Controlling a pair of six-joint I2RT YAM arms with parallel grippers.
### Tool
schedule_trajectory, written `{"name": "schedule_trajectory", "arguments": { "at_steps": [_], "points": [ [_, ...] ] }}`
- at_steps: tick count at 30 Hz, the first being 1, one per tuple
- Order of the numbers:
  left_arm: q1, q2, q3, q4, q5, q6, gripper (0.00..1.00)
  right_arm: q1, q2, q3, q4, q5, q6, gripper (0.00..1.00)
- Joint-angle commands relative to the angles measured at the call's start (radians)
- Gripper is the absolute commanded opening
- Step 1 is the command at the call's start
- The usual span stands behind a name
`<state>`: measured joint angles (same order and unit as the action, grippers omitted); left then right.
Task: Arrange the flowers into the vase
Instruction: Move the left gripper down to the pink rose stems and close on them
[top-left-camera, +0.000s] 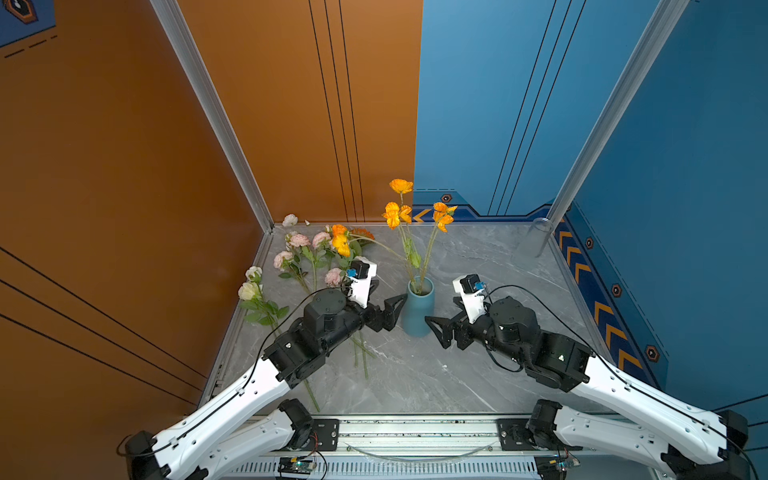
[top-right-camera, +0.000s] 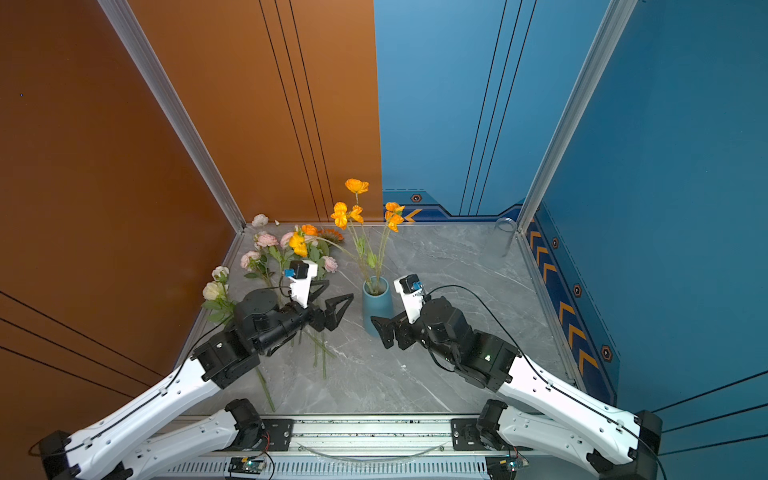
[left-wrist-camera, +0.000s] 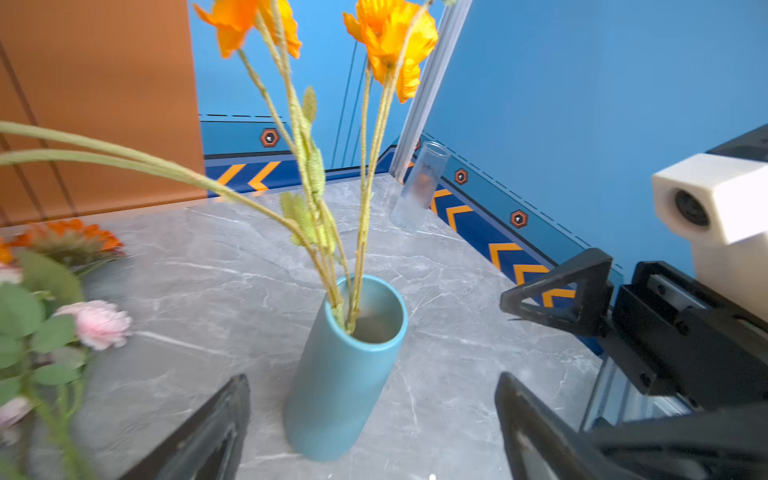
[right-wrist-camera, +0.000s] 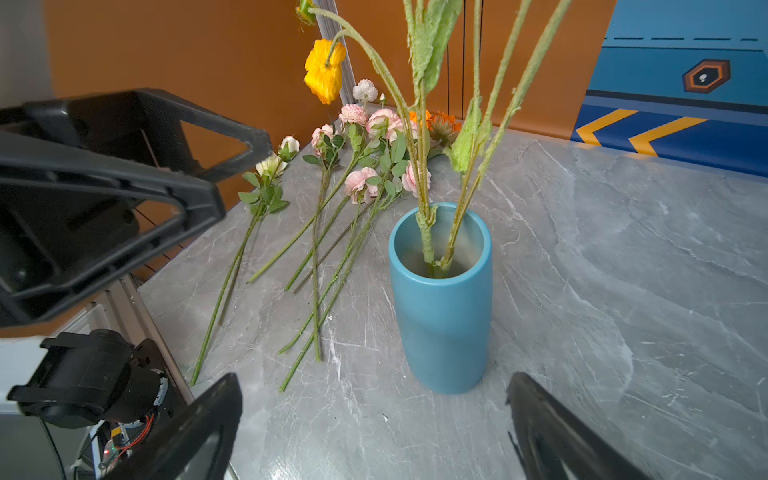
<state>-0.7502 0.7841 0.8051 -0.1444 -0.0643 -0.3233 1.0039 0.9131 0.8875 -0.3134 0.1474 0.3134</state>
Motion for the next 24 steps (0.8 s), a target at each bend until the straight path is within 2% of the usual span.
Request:
{"name": "schedule_trajectory", "arguments": {
  "at_steps": [1,5,7,9,11,16,19,24],
  "points": [
    [0.053,-0.099,0.02,-0.268,-0.221,-0.038,0.8,0.07,0.059,0.054,-0.046,0.112,-0.039,1.0],
    [0.159,-0.143,0.004,-0.419,-0.432,-0.178,0.73,0.16,0.126,0.08,0.012,0.145,-0.066,1.0],
    [0.242,-0.115,0.003,-0.497,-0.446,-0.244,0.7,0.181,0.16,0.085,0.046,0.122,-0.065,1.0],
    [0.352,-0.054,0.0,-0.54,-0.371,-0.305,0.7,0.195,0.203,0.093,0.075,0.097,-0.055,1.0],
    [0.476,0.014,-0.02,-0.536,-0.249,-0.381,0.74,0.213,0.261,0.11,0.095,0.09,-0.042,1.0],
    [0.715,0.134,-0.143,-0.273,0.074,-0.454,0.79,0.245,0.368,0.157,0.149,0.058,-0.012,1.0],
    [0.774,0.301,-0.111,-0.21,0.151,-0.478,0.75,0.246,0.405,0.157,0.2,0.021,-0.003,1.0],
    [0.787,0.553,0.019,-0.217,0.171,-0.492,0.62,0.251,0.47,0.194,0.2,-0.017,0.0,1.0]
  ]
}}
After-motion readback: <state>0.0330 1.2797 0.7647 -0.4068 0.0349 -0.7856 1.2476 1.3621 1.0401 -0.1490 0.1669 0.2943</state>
